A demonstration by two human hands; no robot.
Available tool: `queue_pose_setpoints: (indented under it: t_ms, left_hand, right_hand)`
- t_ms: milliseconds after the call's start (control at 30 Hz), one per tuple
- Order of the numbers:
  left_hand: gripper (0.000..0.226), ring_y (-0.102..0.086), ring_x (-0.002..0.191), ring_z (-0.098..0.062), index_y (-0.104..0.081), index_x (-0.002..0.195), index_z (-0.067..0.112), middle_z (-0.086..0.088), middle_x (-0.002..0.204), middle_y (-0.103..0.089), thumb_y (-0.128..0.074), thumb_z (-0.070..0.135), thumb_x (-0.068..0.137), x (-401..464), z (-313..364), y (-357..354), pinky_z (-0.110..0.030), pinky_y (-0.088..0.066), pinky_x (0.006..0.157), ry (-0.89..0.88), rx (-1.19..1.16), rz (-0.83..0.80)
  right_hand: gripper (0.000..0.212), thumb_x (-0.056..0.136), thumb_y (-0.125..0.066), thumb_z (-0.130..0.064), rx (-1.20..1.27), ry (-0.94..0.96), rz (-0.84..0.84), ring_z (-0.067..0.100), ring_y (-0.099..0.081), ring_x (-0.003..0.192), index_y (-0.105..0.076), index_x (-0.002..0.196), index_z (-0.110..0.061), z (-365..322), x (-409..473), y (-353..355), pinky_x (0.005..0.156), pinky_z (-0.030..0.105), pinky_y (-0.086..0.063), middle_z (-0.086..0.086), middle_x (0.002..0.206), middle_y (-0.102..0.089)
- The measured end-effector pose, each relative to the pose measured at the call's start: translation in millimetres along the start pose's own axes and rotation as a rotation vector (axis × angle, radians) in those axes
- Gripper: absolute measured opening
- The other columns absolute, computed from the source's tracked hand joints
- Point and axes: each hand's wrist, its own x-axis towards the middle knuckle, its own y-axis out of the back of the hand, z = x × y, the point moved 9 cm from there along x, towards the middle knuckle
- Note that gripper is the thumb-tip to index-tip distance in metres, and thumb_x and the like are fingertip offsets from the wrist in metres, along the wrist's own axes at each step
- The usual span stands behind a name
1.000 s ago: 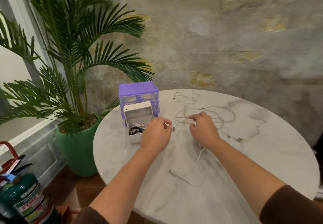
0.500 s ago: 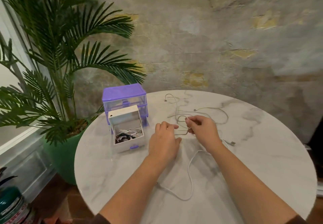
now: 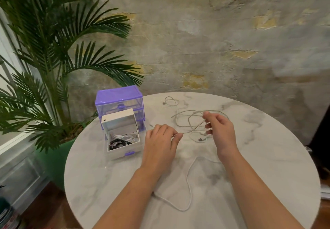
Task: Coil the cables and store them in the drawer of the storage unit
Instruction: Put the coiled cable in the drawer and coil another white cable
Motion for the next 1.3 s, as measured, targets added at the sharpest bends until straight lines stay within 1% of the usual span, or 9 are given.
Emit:
queue_pose_setpoints:
  t_ms: [133,233,333,500,700,833,933,1167,1300]
  left_hand:
    - [0.031,-0.048,0.083,-0.007,-0.054,0.081,0.025,0.017,0.081,-0.056,-0.039,0.044,0.099,0.3,6.6,15.4,-0.025,-0.032,0.079,0.006,-0.217,0.052]
    - [0.030,-0.052,0.080,-0.008,-0.055,0.079,0.023,0.013,0.077,-0.059,-0.043,0.043,0.098,2.3,6.1,20.6,-0.026,-0.038,0.080,0.066,-0.428,0.057]
    - [0.031,-0.057,0.071,-0.010,-0.058,0.076,0.017,0.007,0.072,-0.063,-0.050,0.035,0.099,8.0,-0.4,29.1,-0.025,-0.043,0.069,0.211,-0.707,0.104]
    - [0.037,-0.051,0.061,-0.015,-0.053,0.071,-0.003,-0.005,0.064,-0.055,-0.050,0.020,0.099,20.6,-8.7,43.8,-0.020,-0.043,0.063,0.373,-1.073,0.157]
    - [0.035,-0.050,0.057,-0.011,-0.053,0.071,0.014,0.002,0.063,-0.055,-0.046,0.031,0.101,26.6,-32.8,59.8,-0.026,-0.037,0.064,0.530,-1.136,0.218]
    - [0.032,-0.041,0.053,-0.006,-0.055,0.078,0.017,0.002,0.059,-0.044,-0.042,0.034,0.102,27.6,-43.2,52.4,-0.021,-0.036,0.058,0.518,-0.951,0.140]
    - [0.012,-0.052,0.062,-0.009,-0.059,0.094,0.024,0.005,0.065,-0.051,-0.052,0.033,0.097,22.0,-54.9,27.6,-0.025,-0.043,0.067,0.535,-0.682,-0.004]
    - [0.064,-0.064,0.087,-0.021,-0.037,0.143,0.015,0.007,0.073,-0.054,-0.068,0.026,0.088,33.9,-60.8,2.8,-0.035,-0.048,0.082,0.625,-0.511,-0.171]
    - [0.040,-0.062,0.095,-0.025,-0.056,0.127,0.017,-0.003,0.093,-0.066,-0.061,0.034,0.091,55.6,-50.6,13.5,-0.035,-0.050,0.083,0.531,-0.250,-0.165]
  right_hand:
    - [0.024,0.087,-0.063,-0.039,-0.063,0.075,-0.064,0.012,-0.057,0.089,-0.067,0.092,-0.016,0.4,-3.2,-9.5,0.081,0.035,-0.049,0.002,0.112,-0.061]
    - [0.018,0.096,-0.050,-0.016,-0.053,0.042,-0.224,0.013,-0.059,0.090,-0.060,0.111,-0.016,6.5,-9.9,-29.5,0.077,0.030,-0.046,-0.002,0.117,-0.063]
    - [0.049,0.086,-0.051,-0.003,-0.224,0.128,-0.371,0.012,-0.055,0.096,-0.056,0.124,-0.034,11.0,-19.8,-45.9,0.084,0.026,-0.046,-0.012,0.121,-0.060]
    - [0.047,0.083,-0.066,-0.036,-0.904,0.441,-0.415,0.012,-0.042,0.116,-0.054,0.127,-0.044,19.0,-28.2,-59.1,0.102,0.035,-0.036,-0.019,0.131,-0.044]
    - [0.025,0.087,-0.061,-0.052,-1.267,0.485,-0.403,0.017,-0.034,0.123,-0.069,0.105,-0.037,27.3,-28.3,-60.8,0.098,0.031,-0.032,-0.011,0.138,-0.037]
    - [0.013,0.088,-0.067,-0.036,-0.861,0.368,-0.295,0.013,-0.053,0.102,-0.068,0.089,-0.023,17.4,-21.0,-55.5,0.085,0.027,-0.045,-0.008,0.124,-0.047]
    - [0.008,0.087,-0.071,-0.025,-0.449,0.186,-0.206,0.002,-0.061,0.082,-0.066,0.085,-0.020,3.6,-11.5,-51.1,0.074,0.011,-0.046,-0.004,0.106,-0.061]
    - [0.024,0.100,-0.052,-0.020,0.174,0.035,-0.170,0.024,-0.072,0.093,-0.060,0.104,0.002,-40.6,2.5,-41.4,0.084,0.030,-0.058,0.014,0.102,-0.071]
    - [0.020,0.103,-0.045,-0.020,0.332,0.032,-0.158,0.027,-0.072,0.092,-0.055,0.101,-0.003,-58.4,7.5,-32.5,0.082,0.031,-0.059,0.018,0.101,-0.071]
